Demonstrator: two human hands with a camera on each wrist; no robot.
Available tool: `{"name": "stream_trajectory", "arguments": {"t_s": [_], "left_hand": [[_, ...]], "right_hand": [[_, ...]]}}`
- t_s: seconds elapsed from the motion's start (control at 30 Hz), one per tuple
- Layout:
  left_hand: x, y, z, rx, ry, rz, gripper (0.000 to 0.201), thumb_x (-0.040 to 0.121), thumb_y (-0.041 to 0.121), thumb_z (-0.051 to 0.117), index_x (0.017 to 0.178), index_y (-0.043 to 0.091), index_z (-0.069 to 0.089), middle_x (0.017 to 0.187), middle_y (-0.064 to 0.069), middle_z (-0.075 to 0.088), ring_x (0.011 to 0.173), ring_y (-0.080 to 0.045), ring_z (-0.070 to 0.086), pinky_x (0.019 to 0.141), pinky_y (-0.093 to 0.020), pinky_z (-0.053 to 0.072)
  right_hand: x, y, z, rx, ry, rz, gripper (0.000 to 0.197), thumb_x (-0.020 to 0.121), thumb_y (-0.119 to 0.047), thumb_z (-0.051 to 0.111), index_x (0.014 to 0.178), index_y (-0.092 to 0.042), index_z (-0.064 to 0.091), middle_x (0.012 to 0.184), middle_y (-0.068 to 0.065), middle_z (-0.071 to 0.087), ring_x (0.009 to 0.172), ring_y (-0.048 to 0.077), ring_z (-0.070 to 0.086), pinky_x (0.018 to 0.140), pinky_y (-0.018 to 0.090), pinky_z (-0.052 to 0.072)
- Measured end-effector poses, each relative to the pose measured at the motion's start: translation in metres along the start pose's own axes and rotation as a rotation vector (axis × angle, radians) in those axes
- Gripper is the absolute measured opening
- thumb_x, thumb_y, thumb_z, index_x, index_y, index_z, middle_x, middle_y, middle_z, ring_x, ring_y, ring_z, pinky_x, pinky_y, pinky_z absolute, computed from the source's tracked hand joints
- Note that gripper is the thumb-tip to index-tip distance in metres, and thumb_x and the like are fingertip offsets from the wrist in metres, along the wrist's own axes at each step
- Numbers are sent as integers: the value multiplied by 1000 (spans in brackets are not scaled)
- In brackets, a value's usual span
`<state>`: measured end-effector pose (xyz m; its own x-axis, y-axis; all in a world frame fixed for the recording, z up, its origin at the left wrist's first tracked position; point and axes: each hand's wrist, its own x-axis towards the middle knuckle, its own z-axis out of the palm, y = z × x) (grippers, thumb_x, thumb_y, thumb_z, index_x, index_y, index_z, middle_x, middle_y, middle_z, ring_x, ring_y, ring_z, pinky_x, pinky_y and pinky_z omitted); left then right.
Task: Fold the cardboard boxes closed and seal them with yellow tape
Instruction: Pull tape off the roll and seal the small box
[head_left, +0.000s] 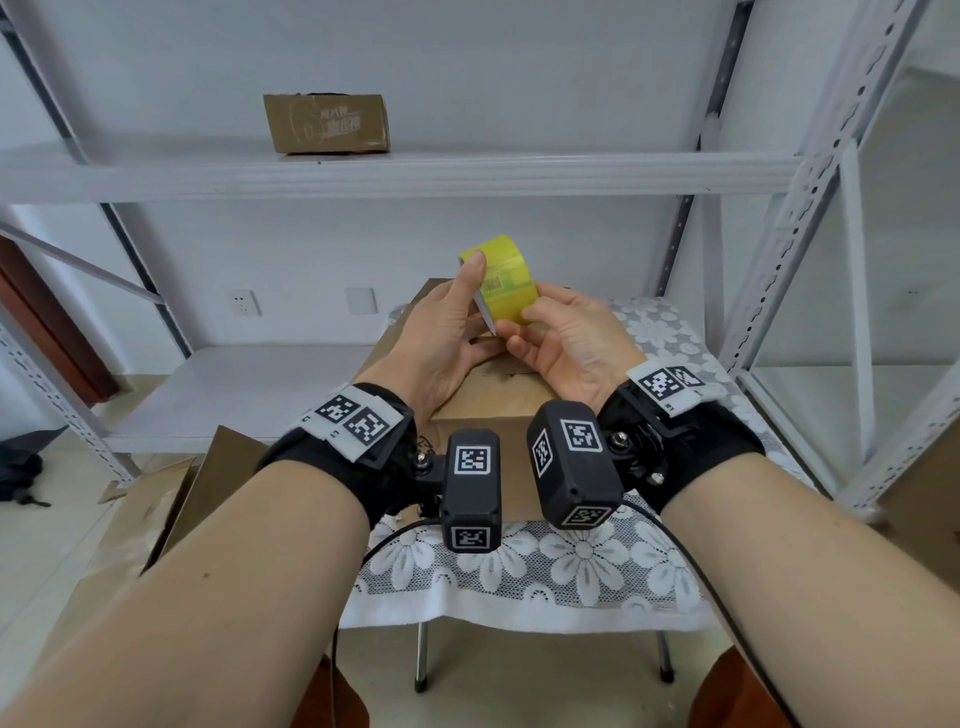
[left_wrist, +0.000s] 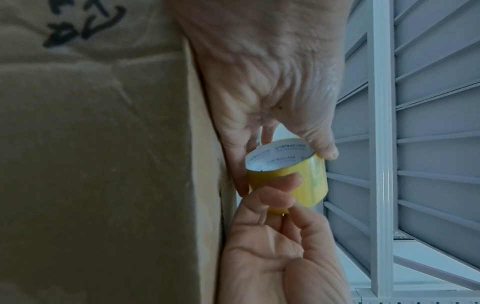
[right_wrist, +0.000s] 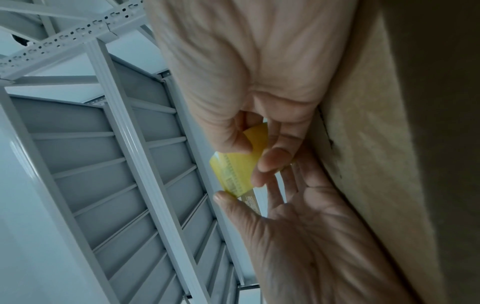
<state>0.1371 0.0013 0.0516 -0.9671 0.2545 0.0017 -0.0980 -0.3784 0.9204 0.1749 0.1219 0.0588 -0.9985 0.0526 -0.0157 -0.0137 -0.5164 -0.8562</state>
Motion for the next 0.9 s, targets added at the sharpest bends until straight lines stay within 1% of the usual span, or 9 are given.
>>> {"name": "stream_trajectory", "arguments": {"t_s": [0.17,0.33,0.43,0.53,0.6,0.73,0.8,0.9], "left_hand": [[-1,0,-1,2,-12,1,43,95,44,55,118,8,61,104,-10,73,96,-23,70,76,-36,58],[-3,0,0,2,-14,-2,45,95,44,55,122,8,59,108,-11,72,99,-24,69,74,-36,58],[-2,0,0,-3,-13,1,45,95,44,56,122,8,59,108,-11,72,99,-24,69,74,-36,58],[-2,-1,-1,-3,-26,6,38,95,41,56,115,9,61,103,-9,73,99,-24,69,75,-36,58],[-3,-1,-1,0,-30,10,34,96,40,56,111,10,61,101,-8,73,98,-24,69,76,-37,58],[-3,0,-1,3,-23,9,37,95,42,56,114,10,60,105,-10,72,98,-25,69,77,-37,58],[-2,0,-1,4,-18,7,40,95,43,56,116,9,60,105,-11,72,97,-25,69,77,-38,57],[-3,0,0,3,-18,7,37,95,41,56,114,10,60,104,-10,72,98,-25,69,77,-38,58]], "right_hand": [[-1,0,1,1,32,8,12,90,2,55,89,-5,64,81,13,68,56,17,63,50,21,50],[-1,1,0,-22,25,4,17,90,6,52,93,-5,64,82,13,67,56,15,62,50,20,50],[0,2,-1,-24,5,3,16,89,7,53,95,-4,64,85,14,67,58,16,62,51,20,49],[1,2,-1,-35,30,12,12,88,5,56,93,-4,63,84,15,66,57,16,59,48,20,48],[1,3,-1,-56,43,7,14,88,7,54,91,-4,62,80,14,65,55,16,58,46,19,46],[1,4,-2,-68,16,-10,24,86,14,47,91,-3,62,82,15,62,57,15,57,49,19,46],[1,4,-2,-68,8,-6,19,87,11,52,92,-4,62,83,14,63,58,15,58,50,20,47],[2,4,-2,-89,38,1,16,87,9,55,92,-4,62,83,15,64,57,15,57,48,20,46]]}}
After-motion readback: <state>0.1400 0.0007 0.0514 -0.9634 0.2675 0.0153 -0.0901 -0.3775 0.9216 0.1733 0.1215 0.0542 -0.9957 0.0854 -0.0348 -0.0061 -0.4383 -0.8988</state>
